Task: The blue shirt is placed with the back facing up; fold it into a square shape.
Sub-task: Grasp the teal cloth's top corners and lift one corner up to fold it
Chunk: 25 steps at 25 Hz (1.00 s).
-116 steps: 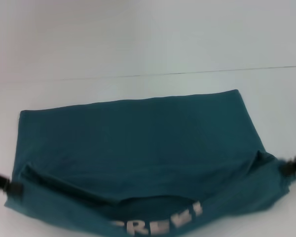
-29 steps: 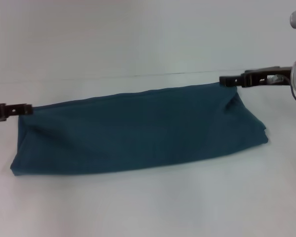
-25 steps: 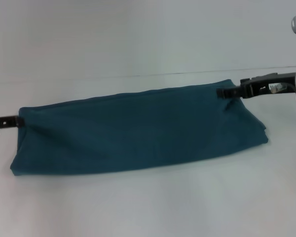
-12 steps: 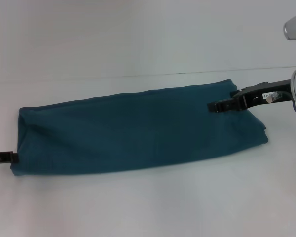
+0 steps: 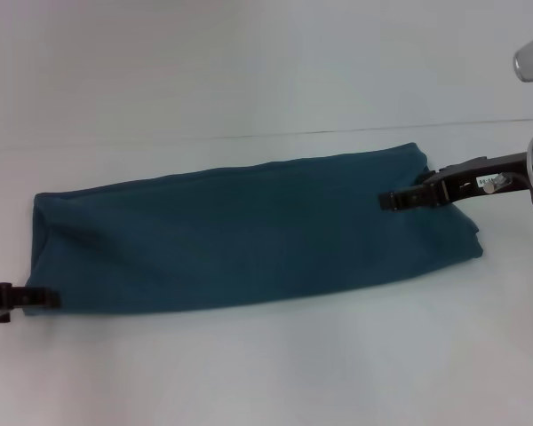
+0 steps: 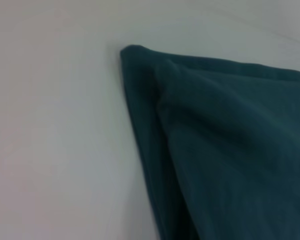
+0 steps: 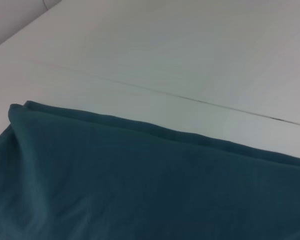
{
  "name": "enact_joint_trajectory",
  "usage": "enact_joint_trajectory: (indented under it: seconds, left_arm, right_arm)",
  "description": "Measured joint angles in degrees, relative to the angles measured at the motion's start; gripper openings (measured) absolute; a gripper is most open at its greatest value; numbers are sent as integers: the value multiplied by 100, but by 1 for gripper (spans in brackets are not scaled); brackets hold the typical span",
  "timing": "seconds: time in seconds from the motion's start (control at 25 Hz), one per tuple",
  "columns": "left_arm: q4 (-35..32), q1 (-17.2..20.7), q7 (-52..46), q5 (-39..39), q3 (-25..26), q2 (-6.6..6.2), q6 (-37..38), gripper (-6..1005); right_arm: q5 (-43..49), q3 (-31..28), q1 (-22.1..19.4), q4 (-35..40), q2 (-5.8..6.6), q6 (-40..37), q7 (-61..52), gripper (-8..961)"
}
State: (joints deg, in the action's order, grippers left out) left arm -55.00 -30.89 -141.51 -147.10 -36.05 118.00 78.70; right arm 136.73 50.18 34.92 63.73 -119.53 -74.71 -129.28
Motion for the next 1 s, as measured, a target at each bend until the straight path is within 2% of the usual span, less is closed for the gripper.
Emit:
enact_joint_trajectory:
  seconds: [0.52,1.0]
  left_arm:
    - [194,-88,-85,-100,-295,43,-433,933]
    - [469,-275,-16,-210,-436,65,-689,856]
  right_arm:
    - [3,11,-12,-37,-18,-9,31,919]
    - [10,86,5,-36,-18,-33,-28,918]
